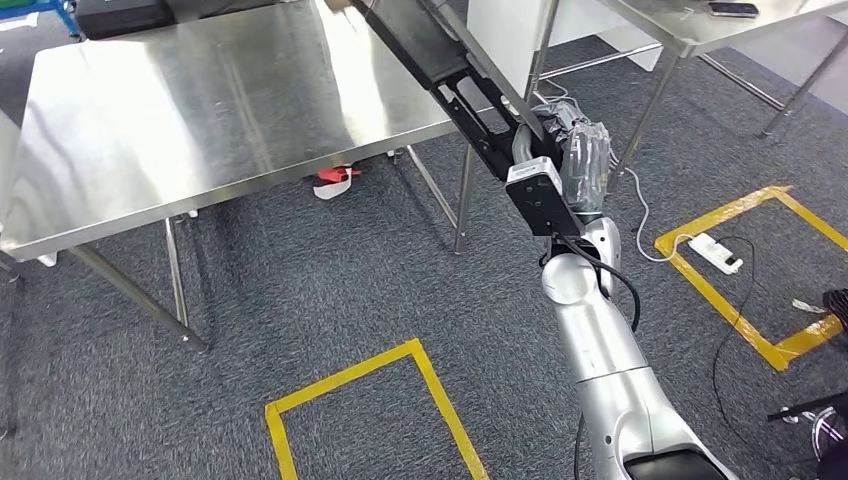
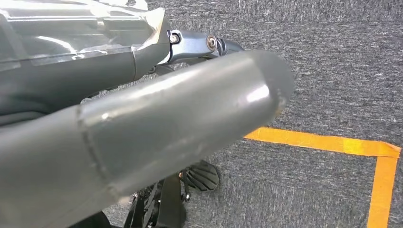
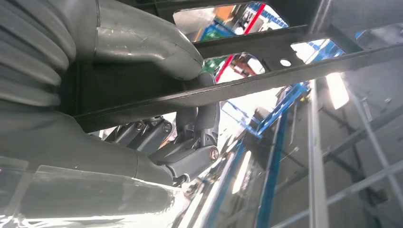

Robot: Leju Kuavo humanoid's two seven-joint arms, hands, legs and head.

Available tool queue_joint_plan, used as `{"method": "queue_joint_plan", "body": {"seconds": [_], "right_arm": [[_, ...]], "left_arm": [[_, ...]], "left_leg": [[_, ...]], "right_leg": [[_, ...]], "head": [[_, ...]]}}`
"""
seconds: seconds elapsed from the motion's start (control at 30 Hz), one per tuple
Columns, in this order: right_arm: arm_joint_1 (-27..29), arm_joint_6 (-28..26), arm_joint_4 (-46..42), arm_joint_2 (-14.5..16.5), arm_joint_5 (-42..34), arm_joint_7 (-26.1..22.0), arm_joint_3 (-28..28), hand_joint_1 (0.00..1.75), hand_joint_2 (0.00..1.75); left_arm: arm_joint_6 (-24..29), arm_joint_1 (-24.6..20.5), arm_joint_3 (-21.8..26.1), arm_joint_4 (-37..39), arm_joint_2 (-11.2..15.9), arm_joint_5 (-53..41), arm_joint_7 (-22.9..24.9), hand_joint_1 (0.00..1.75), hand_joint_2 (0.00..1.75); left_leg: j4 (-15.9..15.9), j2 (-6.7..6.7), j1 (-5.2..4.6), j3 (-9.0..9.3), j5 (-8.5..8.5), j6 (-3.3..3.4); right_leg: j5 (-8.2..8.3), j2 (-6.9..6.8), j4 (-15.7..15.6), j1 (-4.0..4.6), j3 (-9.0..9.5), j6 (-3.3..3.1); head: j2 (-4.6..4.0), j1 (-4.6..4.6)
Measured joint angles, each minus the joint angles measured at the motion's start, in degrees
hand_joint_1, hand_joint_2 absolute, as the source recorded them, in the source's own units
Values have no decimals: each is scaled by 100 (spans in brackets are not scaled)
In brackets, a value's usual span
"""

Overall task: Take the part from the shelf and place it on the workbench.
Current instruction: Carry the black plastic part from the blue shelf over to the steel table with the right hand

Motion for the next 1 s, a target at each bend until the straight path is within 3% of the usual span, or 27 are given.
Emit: {"method": "queue_joint_plan", "body": {"seconds": [0.07, 0.1, 0.13, 0.2, 0.27, 0.3, 0.33, 0.37, 0.43, 0.5, 0.57, 0.6, 0.67, 0.73, 0.8, 0.83, 0.87, 0.93, 1.0], "right_arm": [[-8, -16, 19, -11, -29, -27, 1, 175, 175], [-9, -22, 27, -23, -41, -44, 0, 175, 175], [-9, -33, 34, -41, -53, -61, -1, 175, 175], [3, -55, 51, -106, -69, -82, -4, 175, 175], [41, -68, 74, -172, -77, -86, -7, 175, 175], [61, -69, 92, -201, -77, -86, -8, 175, 175], [72, -68, 109, -216, -77, -86, -7, 175, 175], [71, -68, 124, -228, -78, -86, -7, 175, 175], [42, -67, 142, -240, -81, -86, -7, 175, 175], [19, -67, 152, -245, -84, -86, -2, 175, 175], [11, -66, 160, -237, -84, -86, 4, 175, 175], [5, -64, 162, -227, -83, -86, 6, 175, 175], [-10, -63, 166, -209, -84, -86, 4, 175, 175], [-19, -63, 175, -198, -91, -86, 0, 175, 175], [-30, -62, 214, -190, -99, -88, -2, 175, 175], [-43, -61, 239, -182, -100, -90, -1, 175, 175], [-63, -60, 268, -170, -101, -94, 1, 175, 175], [-132, -47, 321, -143, -104, -102, 3, 175, 175], [-228, -26, 377, -126, -114, -104, 3, 175, 175]], "left_arm": [[-2, 1, -2, 0, 2, -31, 0, 0, 0], [-6, 5, -4, 0, -1, -47, -2, 0, 0], [-16, 4, -7, 0, -3, -60, -4, 0, 0], [-42, -10, -12, 0, -6, -87, -10, 0, 0], [-57, -23, -14, 0, -3, -101, -11, 0, 0], [-60, -20, -14, 0, -4, -104, -11, 0, 0], [-59, -14, -13, 1, -6, -103, -11, 0, 0], [-58, -10, -13, 1, -9, -103, -11, 0, 0], [-57, -9, -12, 2, -13, -102, -11, 0, 0], [-55, -10, -12, 2, -13, -102, -11, 0, 0], [-51, 11, -12, 2, -8, -102, -11, 0, 0], [-48, 28, -12, 4, -8, -102, -11, 0, 0], [-44, 40, -12, 7, -3, -102, -13, 0, 0], [-39, 28, -12, 9, 1, -99, -13, 0, 0], [-17, 24, -12, 10, 3, -93, -12, 0, 0], [-4, 25, -11, 10, 4, -91, -12, 0, 0], [8, 26, -11, 11, 9, -89, -13, 0, 0], [17, 16, -9, 11, 19, -84, -19, 0, 0], [16, -4, -7, 11, 24, -79, -25, 0, 0]], "left_leg": [[-27, -150, -13, 0, 32, 68], [-62, -215, -4, 16, 54, 106], [-97, -279, 11, 35, 82, 147], [-137, -422, 35, 47, 124, 208], [-135, -599, 40, 34, 138, 229], [-133, -692, 40, 32, 140, 228], [-129, -781, 42, 31, 142, 224], [-123, -867, 44, 32, 145, 215], [-103, -1023, 39, 14, 147, 175], [-88, -1144, 29, -29, 159, 105], [-106, -1252, 42, -69, 188, 31], [-90, -1215, 45, -92, 177, 1], [199, -915, 43, -244, -9, -50], [897, -571, 50, -576, -363, -87], [1467, -472, 72, -862, -544, -120], [1478, -446, 80, -870, -491, -128], [1269, -408, 85, -764, -352, -129], [508, -138, 65, -358, -35, -108], [30, 52, 31, -111, 99, -52]], "right_leg": [[-17, -116, -16, 19, 25, 55], [-48, -69, 11, 11, 23, 82], [-117, 55, 124, 3, -17, 98], [-378, 412, 710, -44, -282, 88], [-617, 571, 1426, -71, -635, 86], [-635, 597, 1573, -83, -720, 115], [-558, 614, 1483, -94, -691, 164], [-410, 648, 1186, -113, -562, 219], [-100, 857, 399, -163, -203, 299], [22, 984, 26, -173, -38, 277], [42, 877, 2, -167, -30, 204], [56, 814, -11, -178, -22, 167], [78, 683, -42, -208, -1, 66], [71, 551, -46, -175, 4, -2], [59, 402, -45, -151, 6, -16], [54, 329, -44, -147, 8, -19], [48, 259, -44, -146, 11, -21], [25, 139, -38, -117, 23, -4], [-6, 23, -36, -56, 37, 47]], "head": [[1, 14], [1, 20], [1, 21], [1, 42], [1, 57], [1, 58], [1, 57], [1, 58], [0, 59], [0, 56], [0, 55], [0, 52], [0, 9], [1, -37], [1, -39], [1, -40], [0, -40], [0, -49], [0, -41]]}}
